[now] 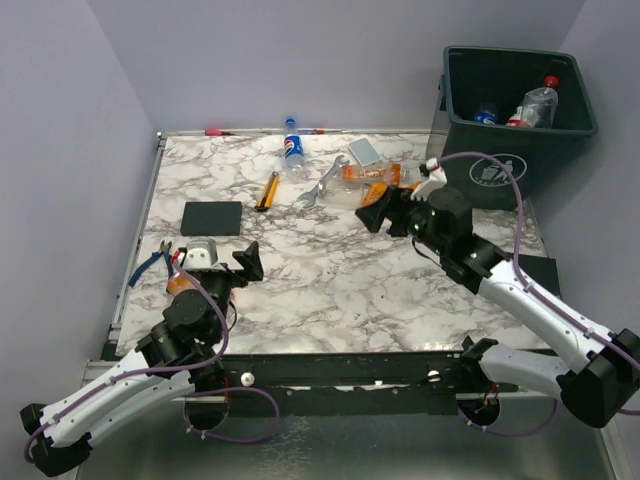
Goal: Put the plastic bottles in the bin
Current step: Move the plastic bottle to the center of the board.
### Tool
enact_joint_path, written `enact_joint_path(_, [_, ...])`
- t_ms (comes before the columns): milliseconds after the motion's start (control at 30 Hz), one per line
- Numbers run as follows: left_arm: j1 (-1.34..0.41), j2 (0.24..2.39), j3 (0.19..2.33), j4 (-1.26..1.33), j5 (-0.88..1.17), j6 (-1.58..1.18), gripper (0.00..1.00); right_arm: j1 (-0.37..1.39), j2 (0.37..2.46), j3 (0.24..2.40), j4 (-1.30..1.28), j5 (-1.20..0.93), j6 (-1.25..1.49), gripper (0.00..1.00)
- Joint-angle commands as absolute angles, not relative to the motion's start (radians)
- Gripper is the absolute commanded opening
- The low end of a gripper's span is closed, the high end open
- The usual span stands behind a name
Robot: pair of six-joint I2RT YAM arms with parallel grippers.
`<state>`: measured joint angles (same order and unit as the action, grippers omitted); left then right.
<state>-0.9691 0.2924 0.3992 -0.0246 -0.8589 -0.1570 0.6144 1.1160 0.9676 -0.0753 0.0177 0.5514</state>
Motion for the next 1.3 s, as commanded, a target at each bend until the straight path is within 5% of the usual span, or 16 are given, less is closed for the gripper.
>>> enact_joint_path(0, [-0.971, 0.318, 0.448, -0.105, -1.038, -0.252, 0.99, 0.618, 0.954, 0.735, 0.081, 0.056, 0.757, 0.86])
enact_joint_path(133, [-0.969, 0.501, 0.548, -0.348, -1.105, -0.483, 0.99, 0.618, 0.859, 0.518, 0.302, -0.035, 0.822, 0.87])
enact_joint_path(333, [-0.860, 0.734, 0.700, -0.789, -1.105, -0.933, 0.99, 0.619, 1.009, 0.544, 0.215, -0.235, 0.793, 0.87])
enact_joint_path(600, [-0.377, 0.816, 0.666, -0.779, -0.649, -0.975, 0.99, 0.627, 1.090, 0.510, 0.264, -0.307, 0.797, 0.86])
enact_joint_path(900, [-0.275, 1.004, 0.703, -0.974, -0.683, -1.247, 0.99, 0.643, 1.090, 0.491, 0.243, -0.312, 0.794, 0.85])
enact_joint_path(1267, [-0.273, 1.014, 0.520, -0.787, -0.532, -1.240, 0.99, 0.644, 1.054, 0.515, 0.161, -0.287, 0.750, 0.85])
